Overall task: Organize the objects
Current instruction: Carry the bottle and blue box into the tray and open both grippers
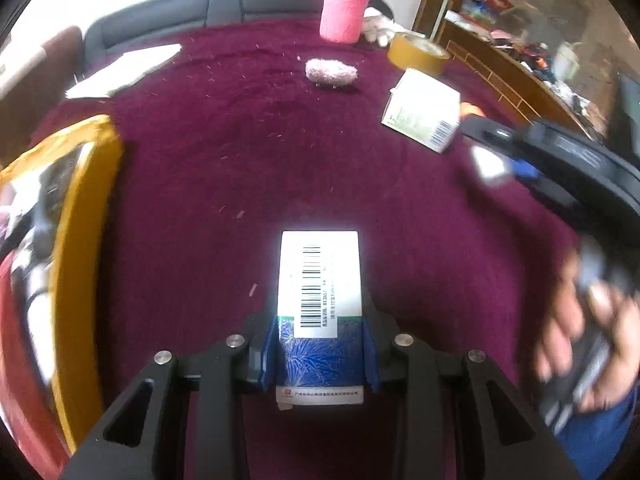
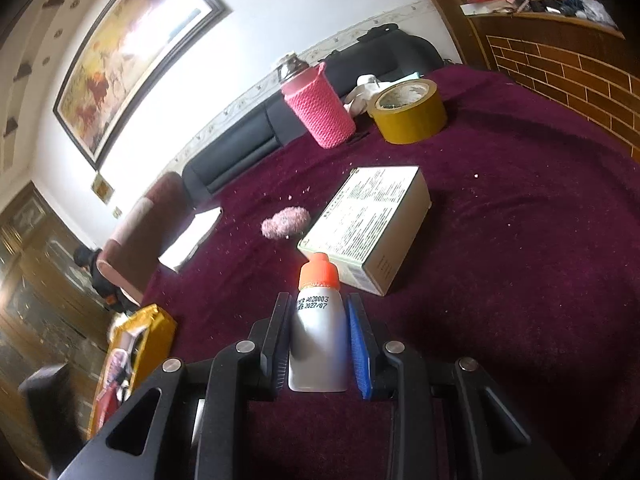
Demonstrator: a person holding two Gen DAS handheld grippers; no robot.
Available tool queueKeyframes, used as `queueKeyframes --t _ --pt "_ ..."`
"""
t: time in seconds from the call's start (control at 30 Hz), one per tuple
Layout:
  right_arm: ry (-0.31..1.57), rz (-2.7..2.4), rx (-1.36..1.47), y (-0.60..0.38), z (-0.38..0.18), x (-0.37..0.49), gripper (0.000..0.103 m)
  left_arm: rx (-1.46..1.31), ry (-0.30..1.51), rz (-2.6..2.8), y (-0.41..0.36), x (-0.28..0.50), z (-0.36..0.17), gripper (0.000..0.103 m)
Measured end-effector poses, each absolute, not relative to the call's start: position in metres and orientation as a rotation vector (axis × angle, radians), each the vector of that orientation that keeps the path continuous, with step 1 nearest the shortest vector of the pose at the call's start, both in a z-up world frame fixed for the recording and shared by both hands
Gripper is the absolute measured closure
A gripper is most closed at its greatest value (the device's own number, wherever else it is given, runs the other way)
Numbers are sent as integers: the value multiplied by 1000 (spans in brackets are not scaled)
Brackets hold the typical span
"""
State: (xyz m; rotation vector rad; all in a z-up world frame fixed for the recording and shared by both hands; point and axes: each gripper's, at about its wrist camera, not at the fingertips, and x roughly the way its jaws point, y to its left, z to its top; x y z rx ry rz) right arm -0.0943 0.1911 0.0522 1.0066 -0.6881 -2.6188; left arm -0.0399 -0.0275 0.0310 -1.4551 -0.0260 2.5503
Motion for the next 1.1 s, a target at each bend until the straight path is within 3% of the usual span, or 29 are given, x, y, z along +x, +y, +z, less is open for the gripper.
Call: queueKeyframes --t 0.43,1.1 --pt "-544 -2518 978 118 69 -25 73 -1143 19 2736 -82 32 83 70" --pt "-273 -2362 958 -23 85 6 73 -985 -211 2964 -218 66 115 70"
